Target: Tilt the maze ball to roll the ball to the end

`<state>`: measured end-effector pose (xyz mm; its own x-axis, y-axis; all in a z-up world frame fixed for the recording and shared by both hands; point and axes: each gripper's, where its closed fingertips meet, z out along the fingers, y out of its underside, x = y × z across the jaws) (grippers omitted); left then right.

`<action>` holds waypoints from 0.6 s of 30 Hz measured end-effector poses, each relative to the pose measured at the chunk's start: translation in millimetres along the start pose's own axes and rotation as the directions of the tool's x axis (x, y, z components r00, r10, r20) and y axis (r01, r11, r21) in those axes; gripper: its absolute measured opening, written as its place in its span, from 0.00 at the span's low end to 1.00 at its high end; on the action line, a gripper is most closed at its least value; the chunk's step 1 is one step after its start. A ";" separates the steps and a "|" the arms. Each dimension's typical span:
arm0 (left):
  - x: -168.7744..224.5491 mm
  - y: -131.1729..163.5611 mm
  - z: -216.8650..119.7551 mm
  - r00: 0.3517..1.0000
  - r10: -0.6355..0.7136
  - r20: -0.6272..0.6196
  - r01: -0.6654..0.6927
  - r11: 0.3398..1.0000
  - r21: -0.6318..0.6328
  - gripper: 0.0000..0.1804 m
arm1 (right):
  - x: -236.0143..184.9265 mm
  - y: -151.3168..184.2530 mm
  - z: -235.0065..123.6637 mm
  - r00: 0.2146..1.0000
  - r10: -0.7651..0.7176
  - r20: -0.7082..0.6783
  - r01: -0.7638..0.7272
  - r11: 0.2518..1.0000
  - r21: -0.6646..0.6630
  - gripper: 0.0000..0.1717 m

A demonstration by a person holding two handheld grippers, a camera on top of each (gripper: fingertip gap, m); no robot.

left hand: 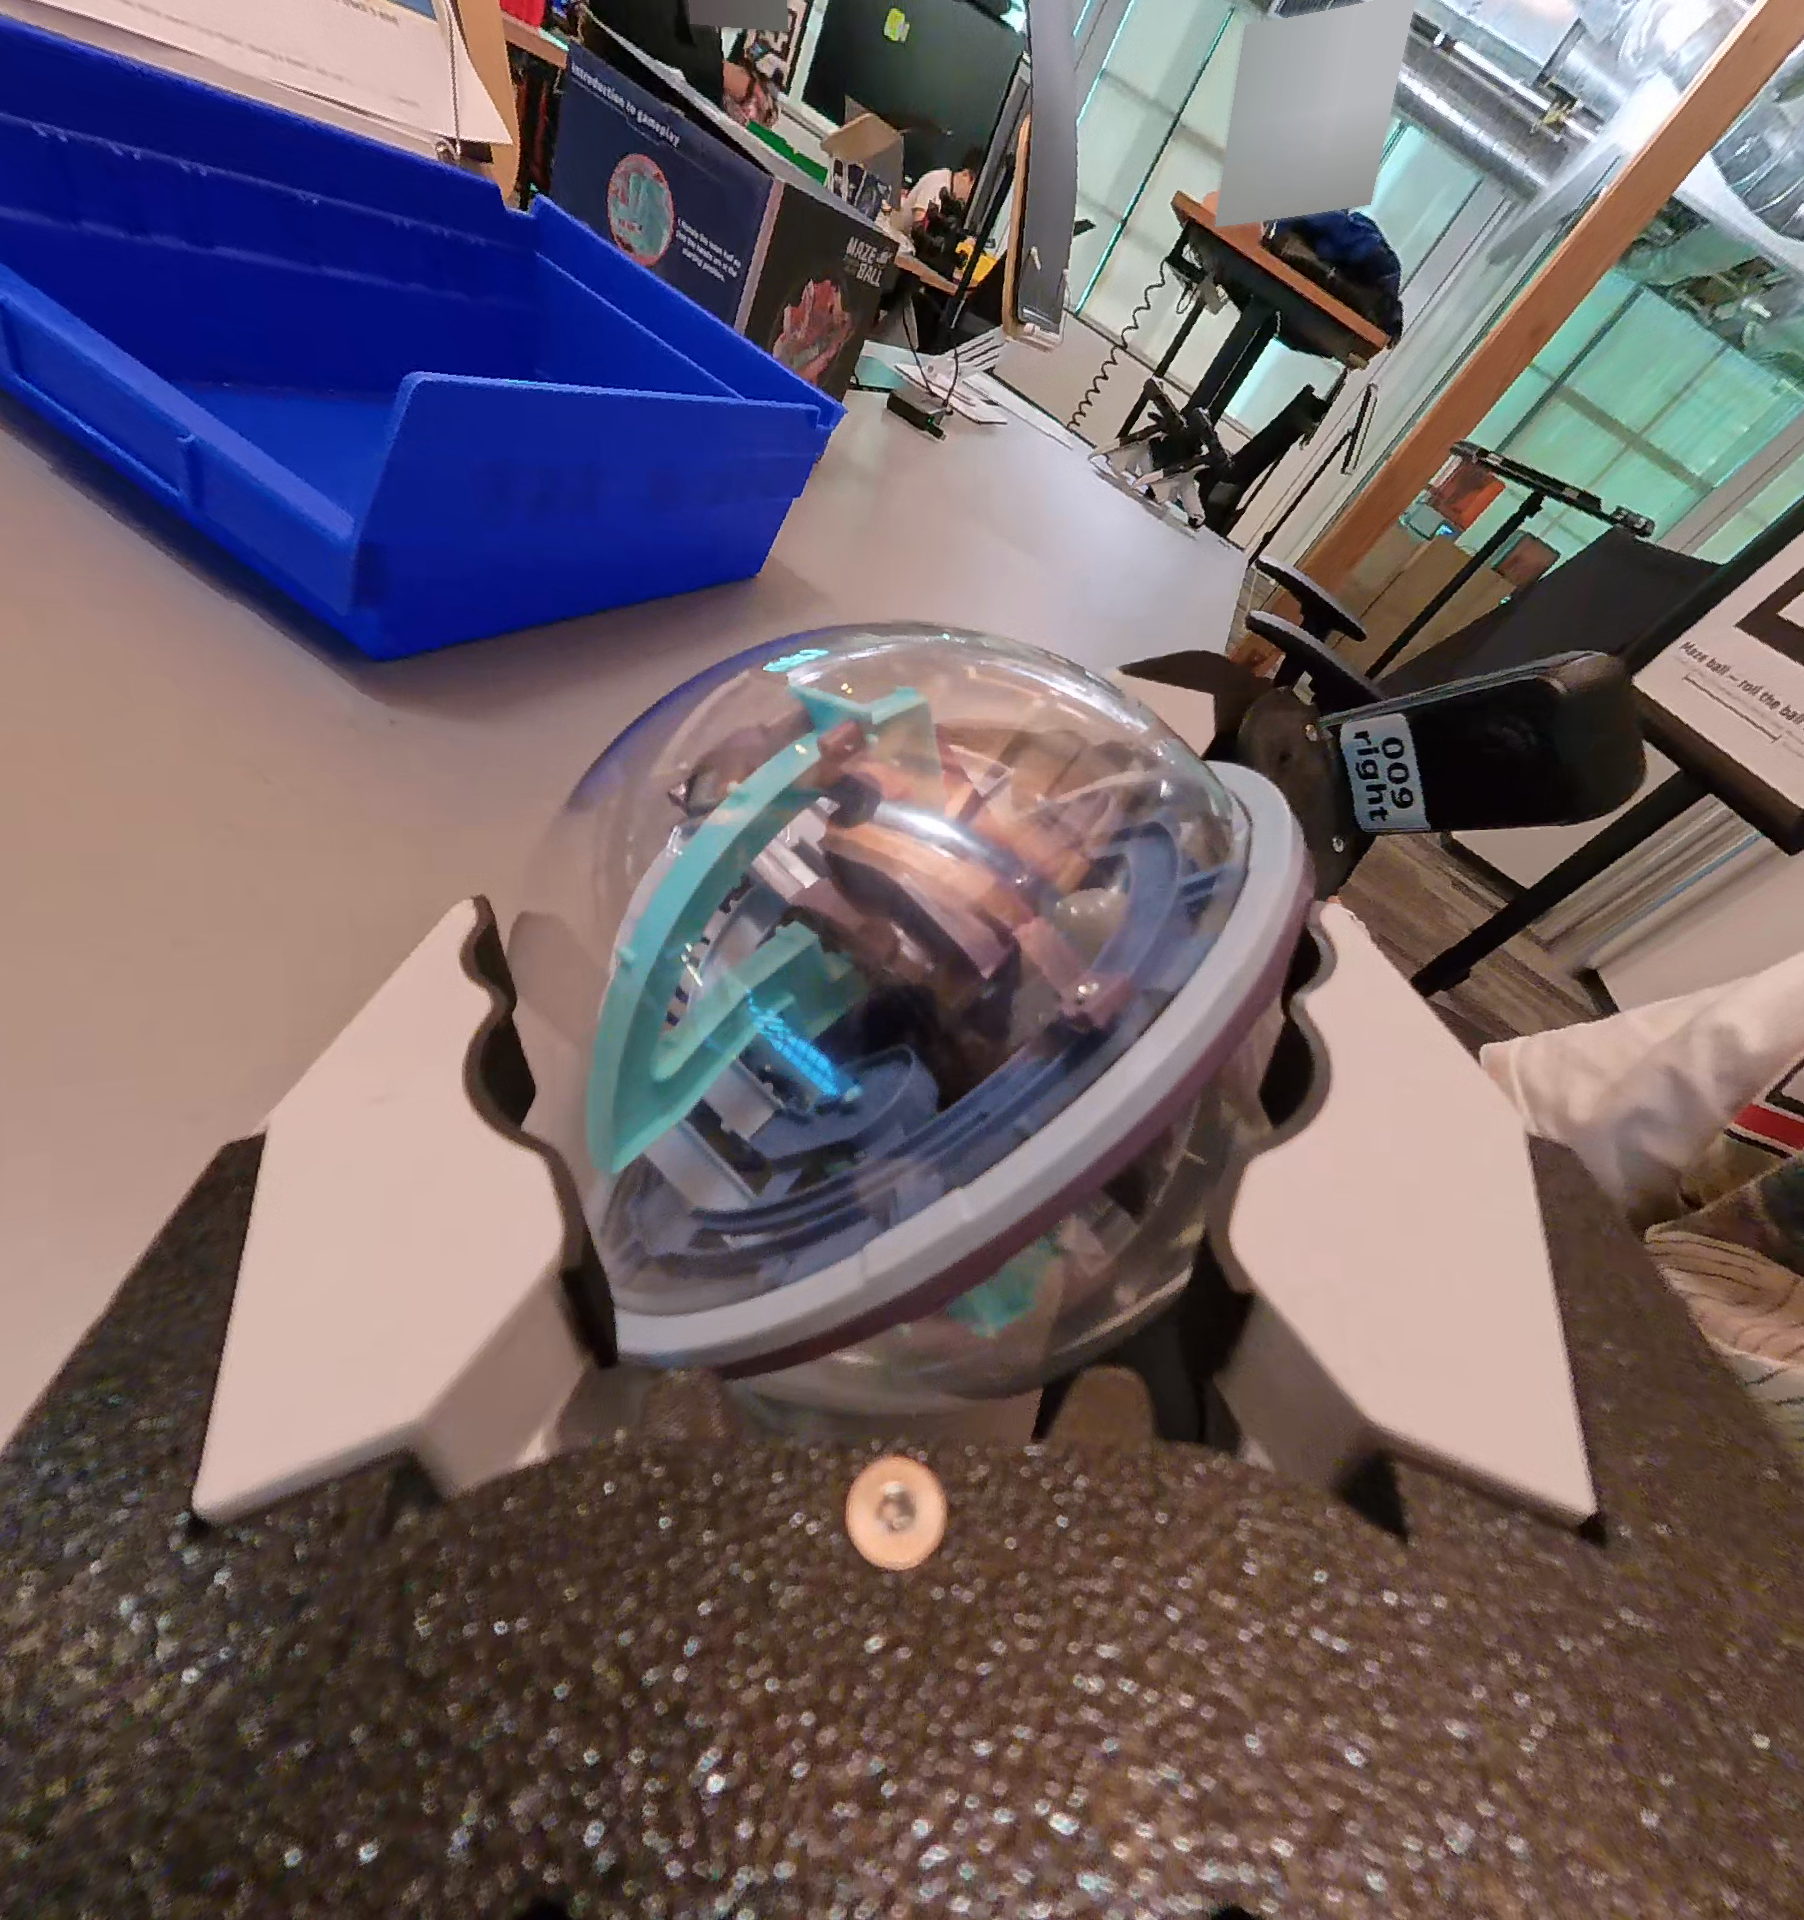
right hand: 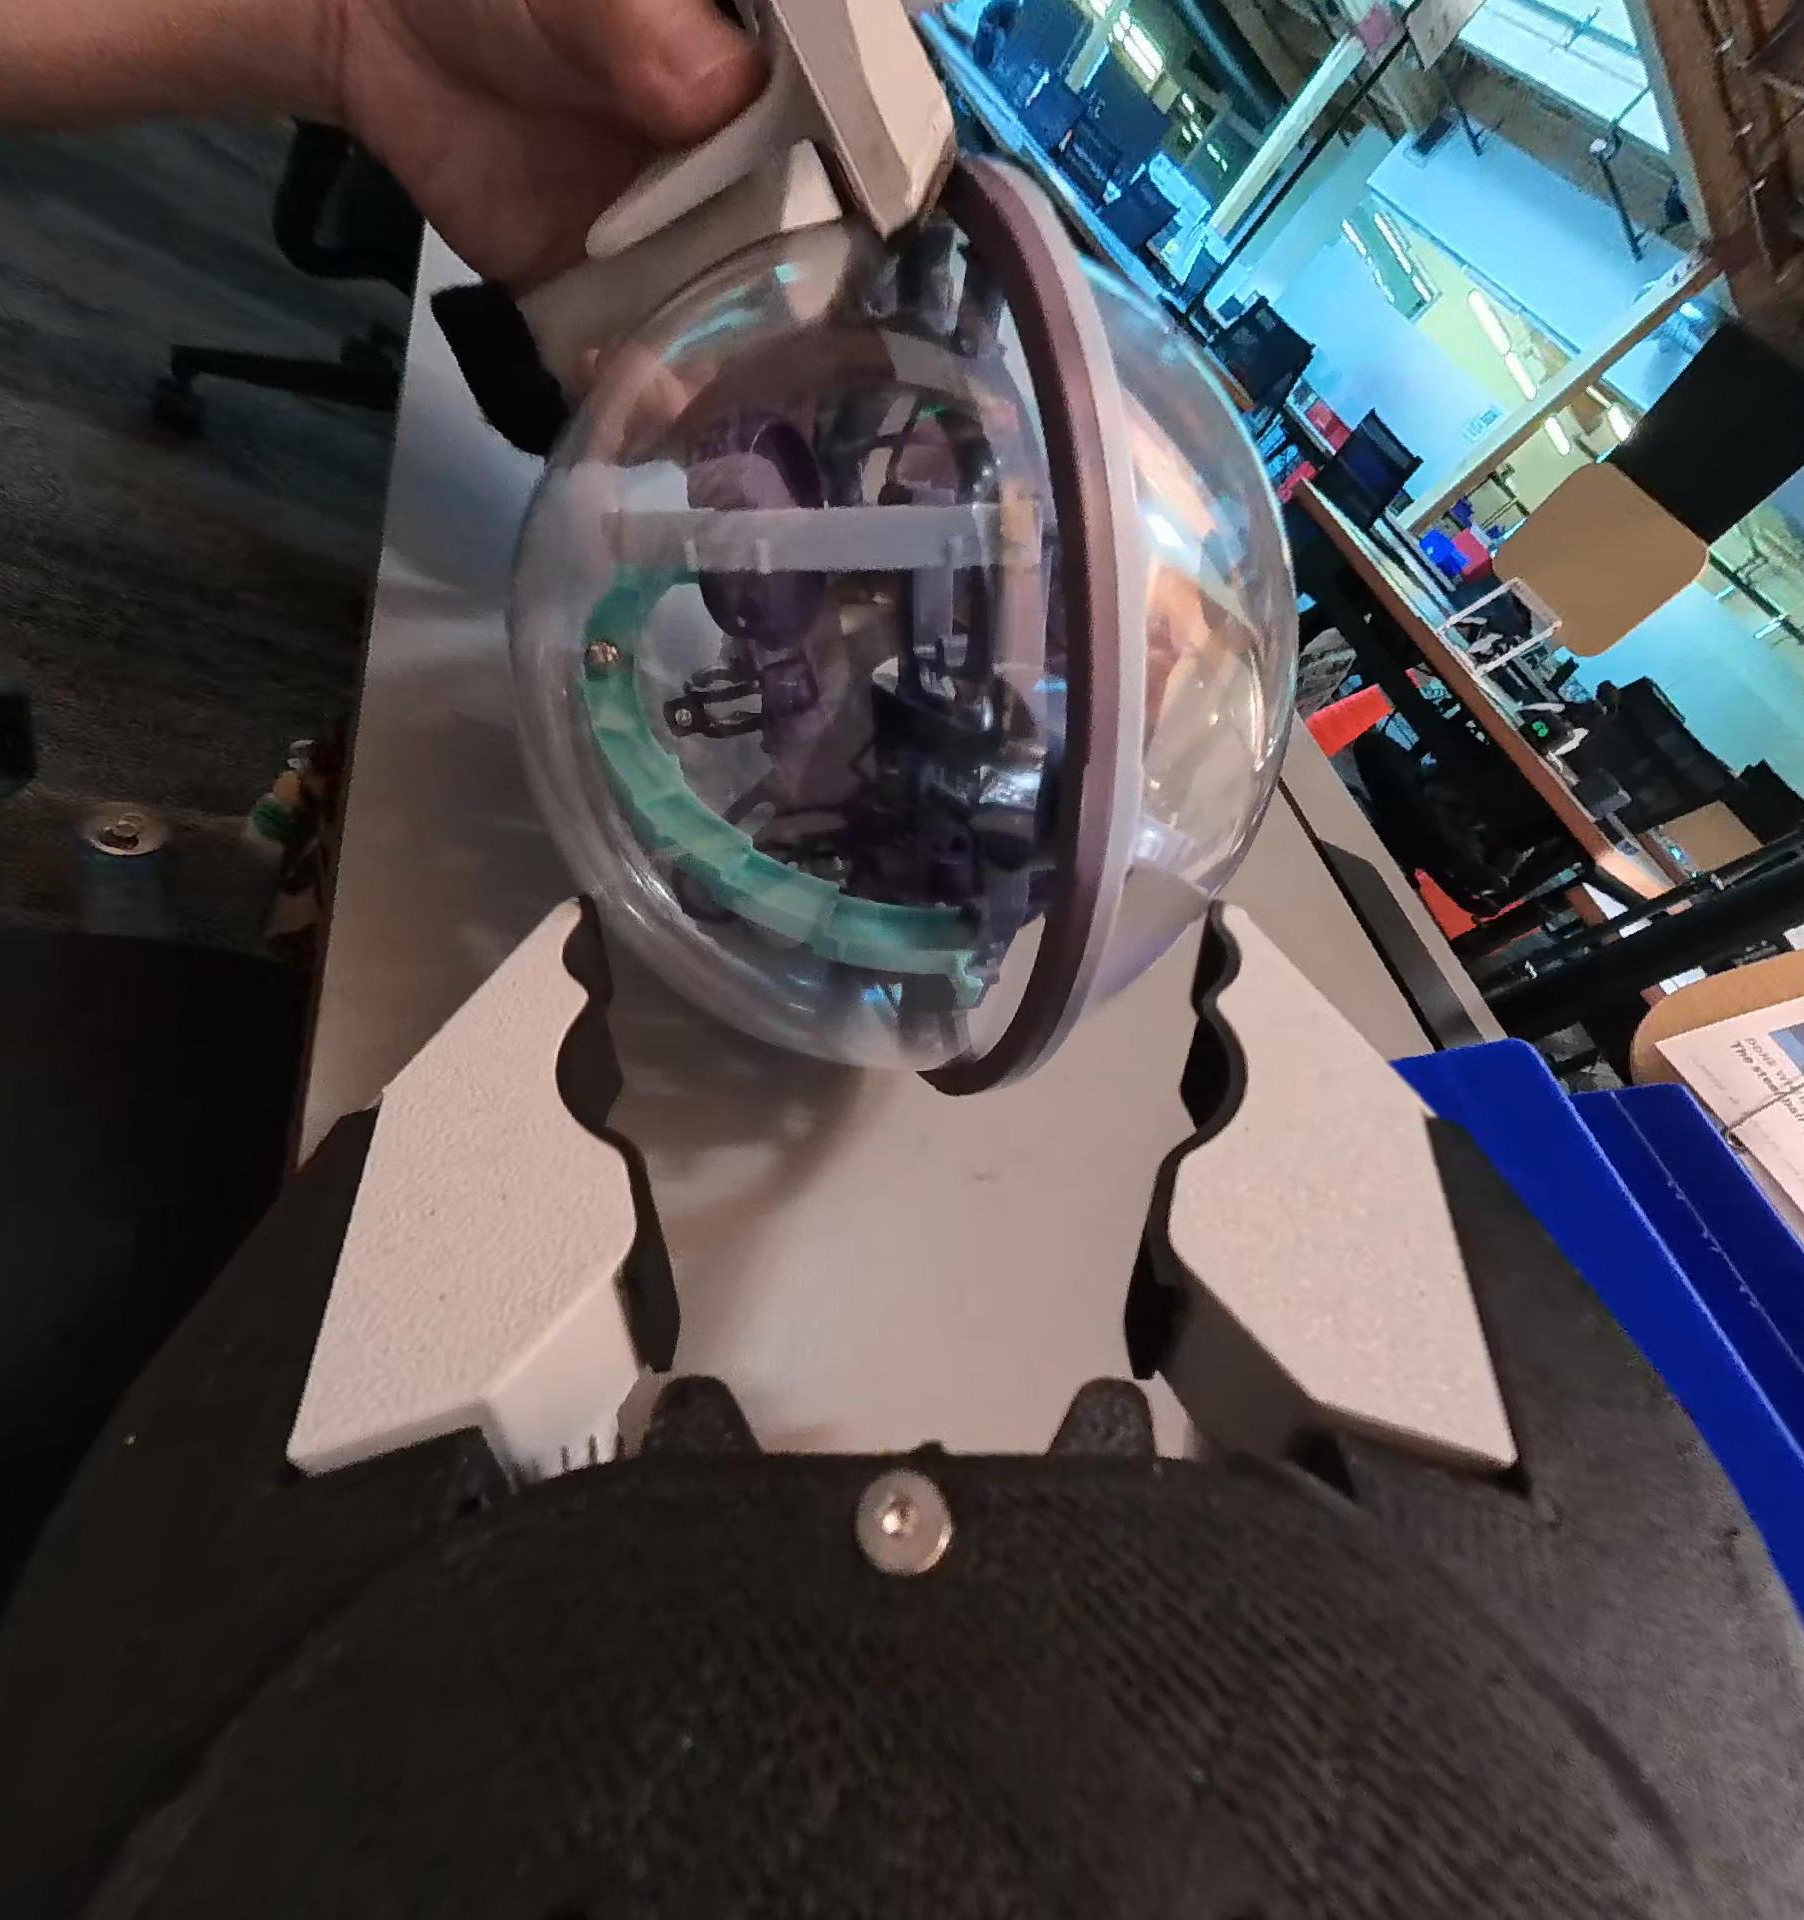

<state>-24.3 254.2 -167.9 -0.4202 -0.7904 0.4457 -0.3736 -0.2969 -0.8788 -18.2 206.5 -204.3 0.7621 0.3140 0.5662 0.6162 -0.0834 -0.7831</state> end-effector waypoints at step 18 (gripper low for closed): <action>18.6 -6.1 16.0 0.994 0.080 -0.071 -0.075 0.994 0.075 0.80 | -8.4 -13.8 20.0 0.982 0.166 0.087 -0.176 0.976 0.131 0.89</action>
<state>-16.6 232.8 -157.0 -0.5065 -0.7716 0.3848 -0.2780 -0.2764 -0.9200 -37.2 223.9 -203.4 0.8334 0.3772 0.4040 0.4409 -0.0130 -0.8974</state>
